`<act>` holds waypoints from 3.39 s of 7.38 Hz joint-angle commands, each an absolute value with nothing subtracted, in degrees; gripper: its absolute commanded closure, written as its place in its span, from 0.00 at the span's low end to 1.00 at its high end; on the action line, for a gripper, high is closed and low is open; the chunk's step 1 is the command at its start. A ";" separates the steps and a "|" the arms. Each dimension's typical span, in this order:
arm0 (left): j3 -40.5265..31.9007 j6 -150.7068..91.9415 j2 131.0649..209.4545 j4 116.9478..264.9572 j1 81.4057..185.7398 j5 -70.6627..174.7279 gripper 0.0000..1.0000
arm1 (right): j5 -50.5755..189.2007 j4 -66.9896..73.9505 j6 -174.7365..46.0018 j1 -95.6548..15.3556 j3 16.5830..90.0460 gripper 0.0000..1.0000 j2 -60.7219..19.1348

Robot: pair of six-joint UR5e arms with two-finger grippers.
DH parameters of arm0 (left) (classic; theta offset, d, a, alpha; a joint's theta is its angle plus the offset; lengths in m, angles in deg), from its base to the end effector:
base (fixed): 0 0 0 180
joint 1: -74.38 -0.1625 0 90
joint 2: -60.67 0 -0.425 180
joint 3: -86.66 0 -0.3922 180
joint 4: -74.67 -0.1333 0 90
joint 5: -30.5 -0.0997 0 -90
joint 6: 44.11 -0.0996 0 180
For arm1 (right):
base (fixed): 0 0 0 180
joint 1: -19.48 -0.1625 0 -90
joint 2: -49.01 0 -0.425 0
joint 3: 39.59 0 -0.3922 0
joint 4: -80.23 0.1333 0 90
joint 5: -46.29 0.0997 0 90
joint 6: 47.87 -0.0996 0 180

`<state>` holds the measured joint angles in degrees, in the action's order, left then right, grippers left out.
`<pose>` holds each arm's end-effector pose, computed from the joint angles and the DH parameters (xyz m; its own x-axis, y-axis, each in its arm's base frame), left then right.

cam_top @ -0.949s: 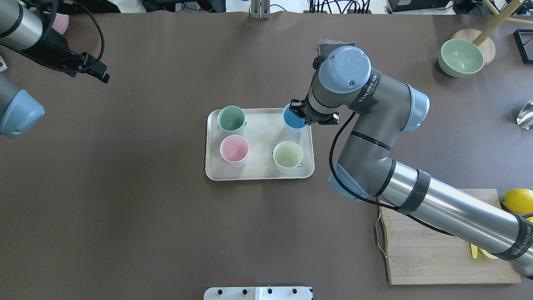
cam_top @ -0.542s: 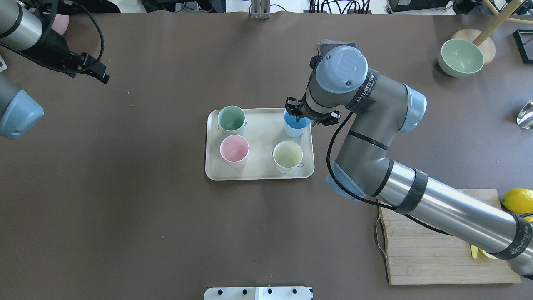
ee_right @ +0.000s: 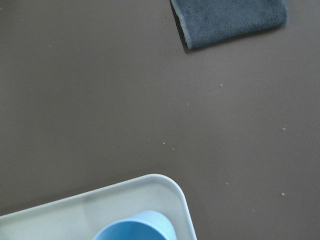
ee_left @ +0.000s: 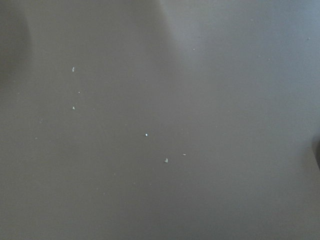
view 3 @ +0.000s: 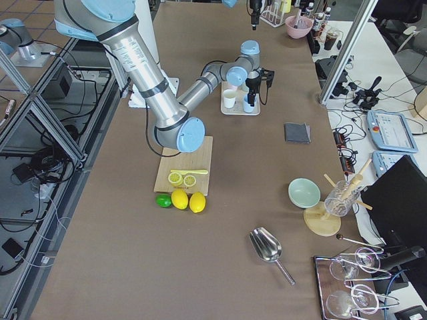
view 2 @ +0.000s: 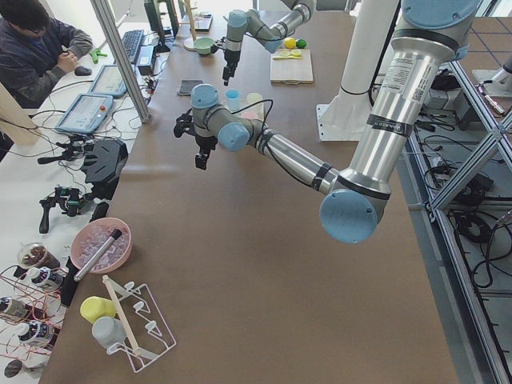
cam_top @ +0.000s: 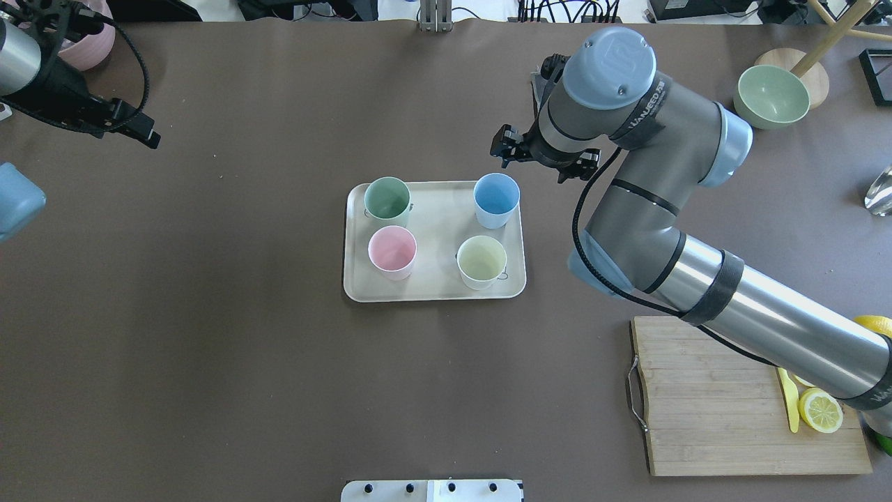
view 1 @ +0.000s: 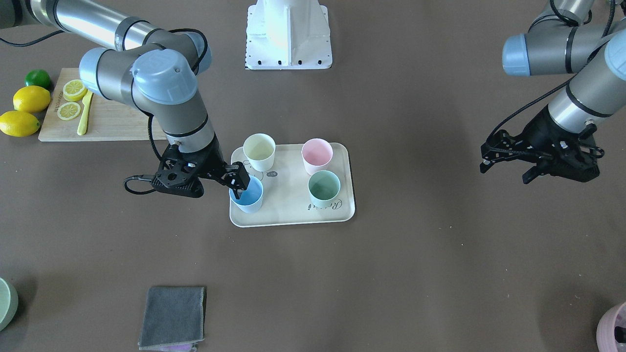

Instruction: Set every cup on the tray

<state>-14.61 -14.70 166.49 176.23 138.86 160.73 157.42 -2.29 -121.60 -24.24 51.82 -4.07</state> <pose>0.1921 -0.5625 0.3899 0.6140 0.2576 -0.7461 -0.0401 0.9542 0.2964 -0.4379 -0.5535 0.2523 0.6119 0.2235 0.7587 -0.2984 0.9536 -0.0403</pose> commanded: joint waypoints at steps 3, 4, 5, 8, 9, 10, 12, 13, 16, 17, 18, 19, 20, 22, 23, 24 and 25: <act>-15.21 -35.39 148.26 174.19 154.86 168.58 0.02 | 166.61 -12.80 -96.11 -39.38 65.23 0.00 -17.93; -14.60 -35.59 147.33 165.90 156.36 167.97 0.02 | 166.96 -15.72 -89.42 -42.88 66.39 0.00 -20.13; -15.12 -35.85 147.59 160.51 162.21 167.87 0.02 | 170.01 -16.97 -81.78 -46.23 66.40 0.00 -23.29; -15.39 -41.95 147.41 152.15 164.64 166.83 0.02 | 175.66 -16.89 -57.78 -57.57 66.32 0.00 -34.27; -15.38 -48.09 147.24 149.23 164.90 164.73 0.02 | 174.80 -16.54 -54.23 -58.73 66.14 0.00 -38.48; -15.56 -48.33 147.15 149.12 165.08 163.23 0.02 | 174.09 -16.71 -53.32 -59.87 65.70 0.00 -42.18; -14.86 -47.72 147.59 149.29 164.99 162.95 0.02 | 172.33 -16.28 -53.23 -63.54 61.25 0.00 -45.29; -15.03 -47.98 147.33 149.29 164.99 163.12 0.02 | 172.24 -16.28 -53.14 -64.79 60.17 0.00 -45.73; -15.30 -48.42 146.02 149.38 164.91 162.60 0.02 | 172.77 -16.80 -53.31 -65.86 60.69 0.00 -45.82; -15.82 -48.51 145.92 149.38 164.99 162.95 0.02 | 172.85 -16.80 -53.66 -65.86 60.86 0.00 -45.73; -15.82 -48.51 145.92 149.47 164.99 162.86 0.02 | 172.85 -16.80 -53.75 -65.86 60.87 0.00 -45.73; -15.65 -48.51 145.92 149.47 164.99 162.60 0.02 | 172.94 -16.80 -53.84 -65.77 60.87 0.00 -45.73; -15.82 -48.51 145.92 149.56 164.99 162.60 0.02 | 172.94 -16.80 -53.93 -65.77 60.87 0.00 -45.73; -15.82 -48.51 145.92 149.56 164.99 162.60 0.02 | 173.03 -16.72 -53.93 -65.77 60.87 0.00 -45.73; -15.82 -48.51 145.92 149.56 164.99 162.60 0.02 | 173.03 -16.63 -53.93 -65.77 60.87 0.00 -45.73; -15.74 -48.51 145.92 149.56 164.99 162.60 0.02 | 172.94 -16.63 -54.02 -65.86 60.87 0.00 -45.91; -15.91 -48.51 145.92 149.56 164.99 162.60 0.02 | 173.03 -16.63 -54.02 -65.77 61.30 0.00 -46.34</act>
